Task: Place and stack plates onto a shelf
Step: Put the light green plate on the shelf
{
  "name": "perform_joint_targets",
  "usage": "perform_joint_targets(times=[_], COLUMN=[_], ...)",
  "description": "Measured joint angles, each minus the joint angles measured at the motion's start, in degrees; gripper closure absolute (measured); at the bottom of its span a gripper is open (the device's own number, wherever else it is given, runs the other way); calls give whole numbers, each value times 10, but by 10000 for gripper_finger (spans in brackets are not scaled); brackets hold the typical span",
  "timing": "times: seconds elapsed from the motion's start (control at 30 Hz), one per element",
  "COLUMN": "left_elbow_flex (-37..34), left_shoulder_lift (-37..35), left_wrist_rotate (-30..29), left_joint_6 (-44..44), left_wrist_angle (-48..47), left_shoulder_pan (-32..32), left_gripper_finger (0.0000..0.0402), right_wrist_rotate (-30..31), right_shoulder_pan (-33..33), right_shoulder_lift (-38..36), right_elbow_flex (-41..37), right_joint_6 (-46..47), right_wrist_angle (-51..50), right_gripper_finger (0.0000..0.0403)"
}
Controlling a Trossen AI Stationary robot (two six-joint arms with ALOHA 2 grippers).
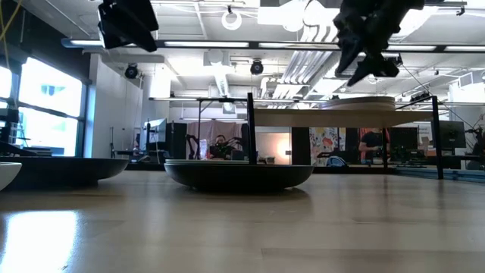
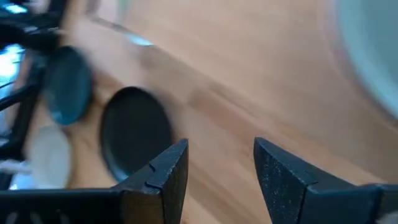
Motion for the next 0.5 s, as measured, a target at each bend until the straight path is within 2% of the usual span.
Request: perform_joint_targets(times=[0.23,0.4,0.5], left_elbow_flex=[0,0,0], left_shoulder_lift=[0,6,7], left_wrist_rotate=[-1,-84,-128], left_joint_6=[-9,-38,10], left_wrist_angle=[16,15,2], left_shoulder_pan=[0,1,10], left_gripper_finger=[266,266,266], right_wrist_rotate=[-28,-28,-27], right_shoulder_pan=[66,116,143], right_shoulder_lift=[-14,-14,-14], right_elbow_flex=[0,0,0], right_joint_6=[3,26,26], right_wrist_angle=[53,84,97], right_gripper_finger=[242,242,242])
